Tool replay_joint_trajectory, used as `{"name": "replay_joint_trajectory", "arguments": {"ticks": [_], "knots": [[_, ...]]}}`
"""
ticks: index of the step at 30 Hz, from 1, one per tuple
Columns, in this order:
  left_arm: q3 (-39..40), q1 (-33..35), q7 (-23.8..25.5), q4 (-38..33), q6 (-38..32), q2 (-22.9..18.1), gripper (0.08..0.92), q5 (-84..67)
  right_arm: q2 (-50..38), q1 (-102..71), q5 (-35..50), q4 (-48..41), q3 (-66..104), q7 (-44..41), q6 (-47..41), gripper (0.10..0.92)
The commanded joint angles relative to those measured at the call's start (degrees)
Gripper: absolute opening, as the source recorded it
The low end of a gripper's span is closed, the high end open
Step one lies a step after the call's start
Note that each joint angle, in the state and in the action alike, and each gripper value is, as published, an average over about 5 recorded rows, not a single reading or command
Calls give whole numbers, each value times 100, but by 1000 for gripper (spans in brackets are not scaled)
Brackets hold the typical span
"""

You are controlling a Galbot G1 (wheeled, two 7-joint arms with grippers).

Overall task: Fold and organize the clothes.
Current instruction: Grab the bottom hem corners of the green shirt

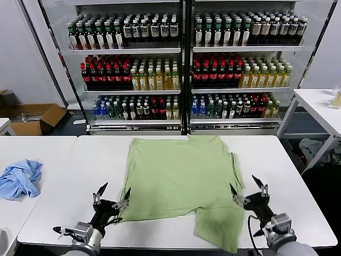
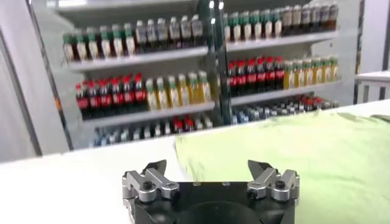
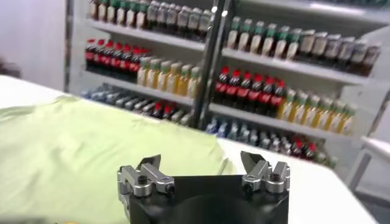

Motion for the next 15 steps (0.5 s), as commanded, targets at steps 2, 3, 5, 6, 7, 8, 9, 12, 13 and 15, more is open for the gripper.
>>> {"name": "replay_joint_trajectory", "arguments": {"ticks": [2,3,5,6,7,8,9,12,13,15], "knots": [[39,382,-326,-294,893,53,823,-460,-13,-810,114,197,-66,124,-79,823],[37,379,-331,-279,918,31,823,-466,10,-814,119,173,-104,158,-82,823],[14,364,-338,-242,948,-4,823,-479,57,-817,125,132,-166,236,-80,823],[-1,357,-340,-228,962,-13,823,-494,80,-815,125,111,-192,293,-72,823],[-14,354,-342,-217,991,-16,823,-515,97,-808,125,87,-212,363,-59,823],[-23,353,-341,-210,1032,-21,823,-541,113,-796,125,58,-229,433,-41,823],[-28,352,-341,-202,1069,-29,823,-564,125,-779,127,29,-241,496,-23,823],[-28,338,-343,-165,1150,-77,822,-601,158,-732,136,-35,-265,602,20,823],[-28,331,-347,-149,1158,-94,823,-600,169,-724,134,-42,-278,606,27,823],[-31,319,-361,-121,1176,-118,823,-597,188,-716,123,-53,-322,601,40,823]]}}
